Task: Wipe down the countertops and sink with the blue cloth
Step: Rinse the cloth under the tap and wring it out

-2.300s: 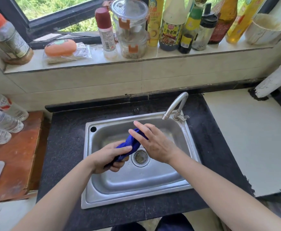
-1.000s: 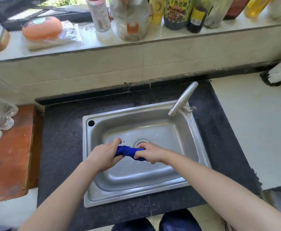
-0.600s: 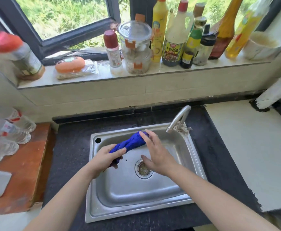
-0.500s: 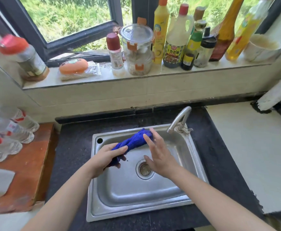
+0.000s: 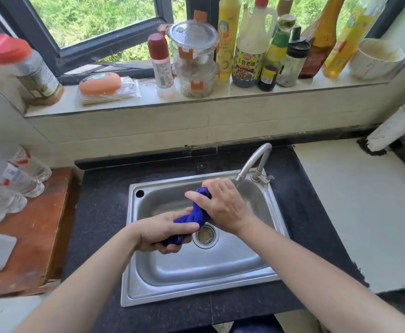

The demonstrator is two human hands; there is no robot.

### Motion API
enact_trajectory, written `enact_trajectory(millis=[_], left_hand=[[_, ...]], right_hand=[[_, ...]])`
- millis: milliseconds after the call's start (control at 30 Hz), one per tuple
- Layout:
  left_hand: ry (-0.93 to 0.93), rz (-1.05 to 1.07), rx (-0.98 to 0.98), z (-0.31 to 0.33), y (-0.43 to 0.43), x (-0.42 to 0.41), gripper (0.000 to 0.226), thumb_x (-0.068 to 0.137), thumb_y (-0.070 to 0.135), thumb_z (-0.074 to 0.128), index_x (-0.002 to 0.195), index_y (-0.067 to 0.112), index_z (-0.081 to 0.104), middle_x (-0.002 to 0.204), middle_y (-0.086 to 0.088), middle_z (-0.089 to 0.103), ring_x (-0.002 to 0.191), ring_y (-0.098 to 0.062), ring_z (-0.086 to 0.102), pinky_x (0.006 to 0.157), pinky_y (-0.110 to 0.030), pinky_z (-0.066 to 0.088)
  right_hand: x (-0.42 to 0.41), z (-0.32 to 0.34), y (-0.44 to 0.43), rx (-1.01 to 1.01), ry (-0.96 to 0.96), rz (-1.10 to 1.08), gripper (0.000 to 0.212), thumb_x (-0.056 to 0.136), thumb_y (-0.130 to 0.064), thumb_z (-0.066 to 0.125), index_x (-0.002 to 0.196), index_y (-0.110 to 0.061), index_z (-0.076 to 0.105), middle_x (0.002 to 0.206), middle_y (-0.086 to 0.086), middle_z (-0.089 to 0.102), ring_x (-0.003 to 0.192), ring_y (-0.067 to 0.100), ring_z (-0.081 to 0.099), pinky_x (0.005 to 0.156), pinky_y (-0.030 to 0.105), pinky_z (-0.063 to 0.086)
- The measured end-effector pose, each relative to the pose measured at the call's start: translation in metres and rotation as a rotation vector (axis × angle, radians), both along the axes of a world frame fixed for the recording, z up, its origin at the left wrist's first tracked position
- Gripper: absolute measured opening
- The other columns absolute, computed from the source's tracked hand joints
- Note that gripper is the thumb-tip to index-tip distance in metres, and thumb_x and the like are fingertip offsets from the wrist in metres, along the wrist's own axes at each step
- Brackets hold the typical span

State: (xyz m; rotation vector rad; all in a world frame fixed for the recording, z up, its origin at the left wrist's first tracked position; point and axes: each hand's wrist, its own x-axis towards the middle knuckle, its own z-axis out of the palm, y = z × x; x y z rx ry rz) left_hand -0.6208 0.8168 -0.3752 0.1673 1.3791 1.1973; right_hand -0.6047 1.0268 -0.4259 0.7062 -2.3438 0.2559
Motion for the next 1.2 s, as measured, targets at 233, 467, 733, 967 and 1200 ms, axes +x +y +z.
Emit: enact_trajectory(millis=[233, 467, 733, 967, 1200], left_hand=[[1.116, -0.274, -0.44, -0.03, 0.0, -0.013, 0.021, 0.1, 0.036, 0.051, 0.113, 0.021, 0.044, 0.102, 0.002, 0.058, 0.083, -0.024, 0.058, 0.075, -0.043, 0.048], [1.516, -0.133, -0.476, -0.088, -0.007, -0.021, 0.019, 0.091, 0.023, 0.05, 0.094, 0.018, 0.032, 0.076, -0.008, 0.052, 0.041, -0.028, 0.026, 0.04, -0.025, 0.023], [1.329, -0.047, -0.596, -0.102, 0.011, -0.024, 0.024, 0.092, 0.012, 0.05, 0.103, 0.016, 0.029, 0.086, -0.011, 0.057, 0.053, -0.033, 0.041, 0.049, -0.034, 0.035], [1.093, -0.152, -0.607, -0.102, -0.018, -0.029, 0.035, 0.098, 0.036, 0.054, 0.123, 0.02, 0.036, 0.109, -0.003, 0.057, 0.081, -0.037, 0.058, 0.065, -0.036, 0.039], [0.806, 0.173, -0.362, -0.078, -0.027, -0.029, 0.015, 0.081, 0.031, 0.078, 0.091, 0.035, 0.067, 0.095, -0.001, 0.062, 0.086, -0.012, 0.059, 0.079, -0.031, 0.05]], right_hand=[[0.008, -0.001, -0.002, 0.119, -0.877, -0.274, 0.021, 0.08, -0.042, 0.058, 0.081, -0.022, 0.052, 0.081, 0.002, 0.065, 0.075, 0.03, 0.062, 0.061, 0.03, 0.03], [0.021, -0.011, -0.041, -1.202, -1.731, -0.185, 0.028, 0.067, -0.022, 0.061, 0.05, -0.022, 0.038, 0.051, 0.001, 0.035, 0.046, 0.016, 0.028, 0.049, 0.025, 0.018], [0.02, -0.018, -0.044, -1.37, -1.812, -0.09, 0.025, 0.071, -0.022, 0.056, 0.054, -0.02, 0.038, 0.052, 0.002, 0.033, 0.047, 0.017, 0.022, 0.048, 0.025, 0.017], [-0.002, -0.045, -0.001, -0.249, -1.2, -0.234, 0.042, 0.084, -0.035, 0.067, 0.125, -0.032, 0.057, 0.111, -0.003, 0.062, 0.102, 0.022, 0.058, 0.083, 0.032, 0.045], [0.005, -0.052, -0.001, -0.363, -0.759, -0.027, 0.066, 0.086, -0.003, 0.062, 0.146, -0.02, 0.04, 0.142, 0.01, 0.037, 0.103, 0.03, 0.06, 0.081, 0.041, 0.057]])
